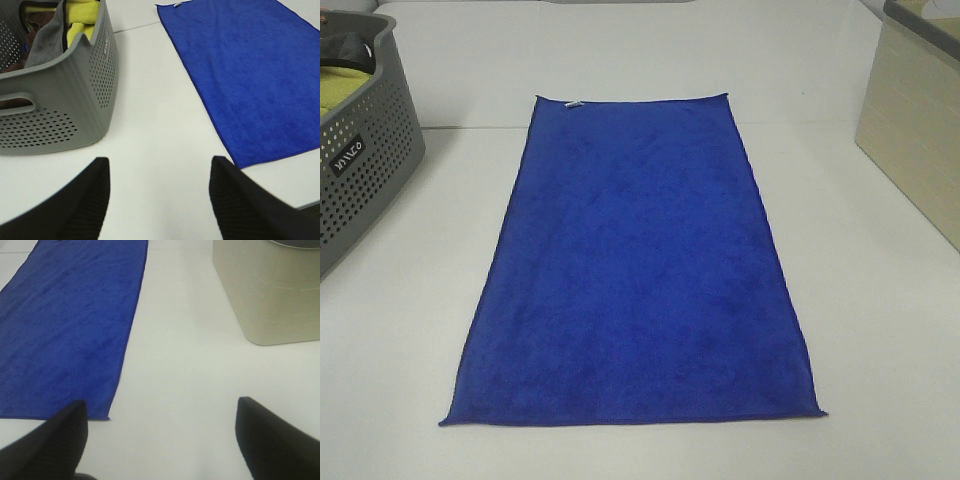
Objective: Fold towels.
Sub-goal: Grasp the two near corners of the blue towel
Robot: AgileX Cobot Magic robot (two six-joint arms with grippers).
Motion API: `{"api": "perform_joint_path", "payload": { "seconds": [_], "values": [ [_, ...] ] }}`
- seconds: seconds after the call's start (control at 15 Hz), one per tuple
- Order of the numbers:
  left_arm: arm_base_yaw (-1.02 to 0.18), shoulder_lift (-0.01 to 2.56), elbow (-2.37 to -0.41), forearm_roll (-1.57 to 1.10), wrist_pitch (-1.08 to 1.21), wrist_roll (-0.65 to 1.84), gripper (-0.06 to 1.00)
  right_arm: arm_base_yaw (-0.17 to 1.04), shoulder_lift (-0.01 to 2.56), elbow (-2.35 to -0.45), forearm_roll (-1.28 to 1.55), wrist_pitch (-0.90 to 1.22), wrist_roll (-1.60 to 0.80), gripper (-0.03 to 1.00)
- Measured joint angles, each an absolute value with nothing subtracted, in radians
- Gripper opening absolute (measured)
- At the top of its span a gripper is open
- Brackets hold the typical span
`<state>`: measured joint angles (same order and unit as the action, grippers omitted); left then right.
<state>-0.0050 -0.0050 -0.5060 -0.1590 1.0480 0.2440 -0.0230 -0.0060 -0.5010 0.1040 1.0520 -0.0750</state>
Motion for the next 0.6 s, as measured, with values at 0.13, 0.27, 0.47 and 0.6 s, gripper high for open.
{"api": "perform_joint_path", "payload": {
  "seconds": [0.13, 0.27, 0.47, 0.6],
  "values": [
    [-0.005, -0.005, -0.506, -0.159, 1.048, 0.244, 0.57, -0.023, -0.006, -0.501, 0.104, 1.052, -0.075, 0.77],
    [-0.005, -0.005, -0.506, -0.159, 1.048, 0.244, 0.57, -0.023, -0.006, -0.501, 0.104, 1.052, -0.075, 0.77],
    [-0.005, -0.005, -0.506, -0.159, 1.048, 0.244, 0.57, -0.023, -0.006, -0.501, 0.104, 1.052, -0.075, 0.77],
    [-0.005, -0.005, -0.506, -0.159, 1.048, 0.244, 0.57, -0.023, -0.006, -0.501, 0.104, 1.052, -0.075, 0.77]
  ]
}}
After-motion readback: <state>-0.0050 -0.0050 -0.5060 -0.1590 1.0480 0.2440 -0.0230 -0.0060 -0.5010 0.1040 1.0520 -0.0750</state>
